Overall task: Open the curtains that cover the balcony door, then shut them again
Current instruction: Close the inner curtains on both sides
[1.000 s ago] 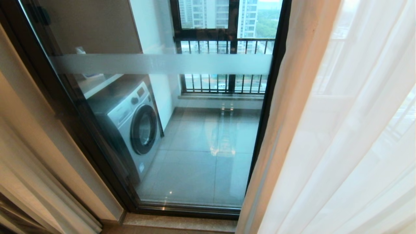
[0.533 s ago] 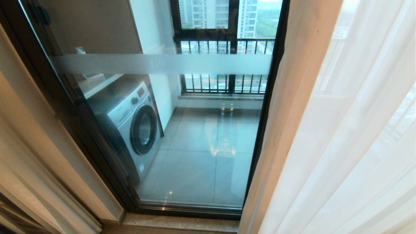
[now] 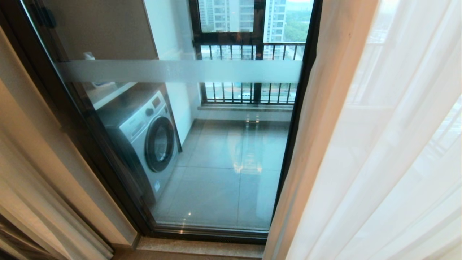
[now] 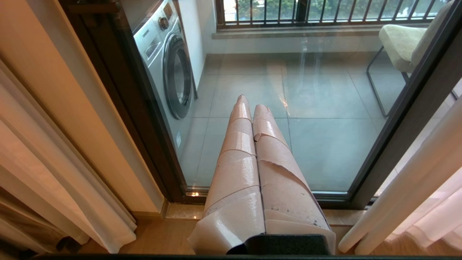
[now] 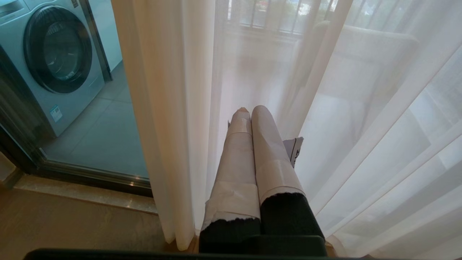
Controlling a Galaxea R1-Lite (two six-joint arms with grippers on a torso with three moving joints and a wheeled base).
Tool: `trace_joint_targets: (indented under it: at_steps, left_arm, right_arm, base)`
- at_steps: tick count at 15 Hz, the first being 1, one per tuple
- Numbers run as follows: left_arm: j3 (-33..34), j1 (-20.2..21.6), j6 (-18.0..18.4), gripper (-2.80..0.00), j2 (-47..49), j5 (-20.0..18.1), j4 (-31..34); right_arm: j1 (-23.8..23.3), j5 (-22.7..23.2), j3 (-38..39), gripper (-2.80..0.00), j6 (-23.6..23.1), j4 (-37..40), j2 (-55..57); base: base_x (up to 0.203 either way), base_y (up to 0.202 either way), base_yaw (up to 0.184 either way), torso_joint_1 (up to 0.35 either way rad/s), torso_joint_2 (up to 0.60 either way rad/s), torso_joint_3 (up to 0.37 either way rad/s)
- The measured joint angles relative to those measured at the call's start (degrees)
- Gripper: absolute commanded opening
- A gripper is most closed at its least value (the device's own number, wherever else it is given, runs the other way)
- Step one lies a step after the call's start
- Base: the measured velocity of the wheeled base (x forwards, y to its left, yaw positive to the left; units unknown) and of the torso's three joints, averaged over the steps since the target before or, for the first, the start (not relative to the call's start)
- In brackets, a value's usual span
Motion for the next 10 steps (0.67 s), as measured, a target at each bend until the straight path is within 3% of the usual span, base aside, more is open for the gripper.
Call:
trace_joint_targets:
  at_steps: [10]
  left_arm:
    - [0.0, 0.0, -0.1, -2.80, 0.0, -0.1, 0.0]
  right_arm:
    - [0.0, 0.0, 0.0, -2.80, 0.0, 0.0, 0.0]
  base:
    - [0.000, 0.000, 0.000, 0.000, 0.00, 0.000]
